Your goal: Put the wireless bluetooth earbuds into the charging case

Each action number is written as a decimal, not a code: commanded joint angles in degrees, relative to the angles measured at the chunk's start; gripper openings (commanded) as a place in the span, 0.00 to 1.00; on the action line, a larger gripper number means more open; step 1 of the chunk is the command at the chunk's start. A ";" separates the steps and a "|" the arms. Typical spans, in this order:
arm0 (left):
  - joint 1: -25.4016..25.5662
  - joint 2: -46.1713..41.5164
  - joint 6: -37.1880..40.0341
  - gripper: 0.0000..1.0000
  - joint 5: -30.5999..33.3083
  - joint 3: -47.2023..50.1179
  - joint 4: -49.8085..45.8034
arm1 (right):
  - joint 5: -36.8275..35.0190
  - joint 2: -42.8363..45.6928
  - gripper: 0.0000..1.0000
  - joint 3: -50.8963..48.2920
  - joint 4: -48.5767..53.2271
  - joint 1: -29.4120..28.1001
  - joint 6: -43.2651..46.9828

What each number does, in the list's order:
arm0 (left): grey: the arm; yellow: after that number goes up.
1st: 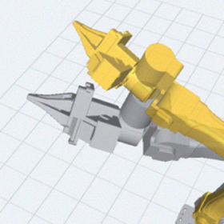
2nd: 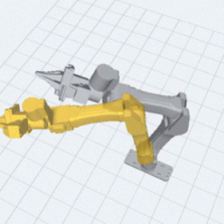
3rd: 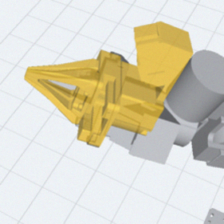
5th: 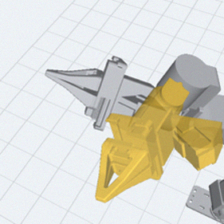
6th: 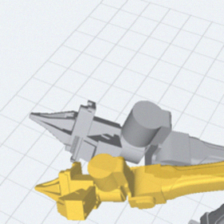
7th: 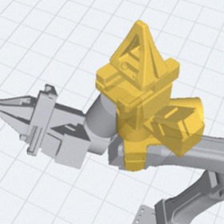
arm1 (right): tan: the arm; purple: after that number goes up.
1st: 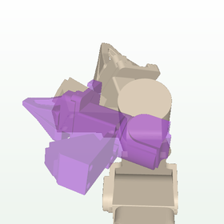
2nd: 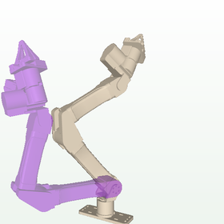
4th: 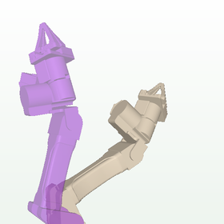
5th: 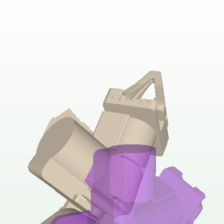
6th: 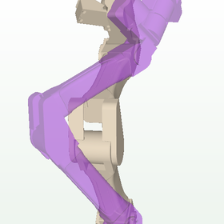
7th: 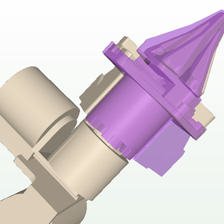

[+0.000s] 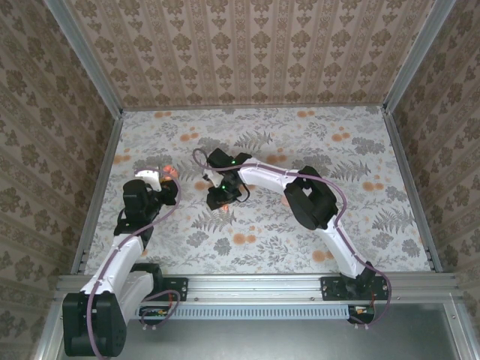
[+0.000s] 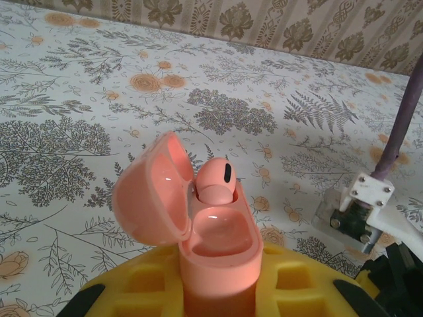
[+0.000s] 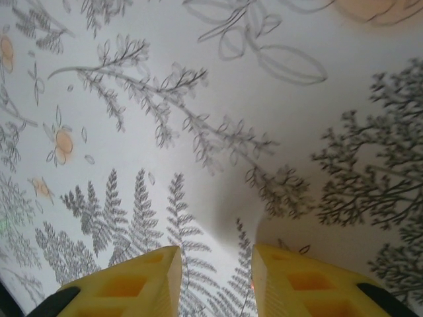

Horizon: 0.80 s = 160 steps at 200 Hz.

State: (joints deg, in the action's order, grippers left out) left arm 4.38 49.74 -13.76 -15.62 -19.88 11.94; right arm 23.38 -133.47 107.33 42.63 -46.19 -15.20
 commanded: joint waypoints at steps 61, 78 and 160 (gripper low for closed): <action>-0.60 -1.20 -0.30 0.10 -0.49 0.37 0.03 | -5.86 7.70 0.36 -1.58 3.07 -0.71 -1.95; -0.60 -1.27 -0.28 0.10 -0.47 0.28 0.01 | -7.65 11.50 0.37 -5.17 1.37 -0.72 -7.35; -0.60 -1.24 -0.74 0.10 -0.99 0.28 0.44 | -6.88 18.04 0.39 -21.48 -8.10 -3.97 -21.17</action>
State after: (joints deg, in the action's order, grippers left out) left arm 4.38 49.74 -13.78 -15.64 -19.88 11.94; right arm 16.86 -115.55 88.62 37.93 -48.82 -31.11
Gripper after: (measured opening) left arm 0.196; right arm 0.389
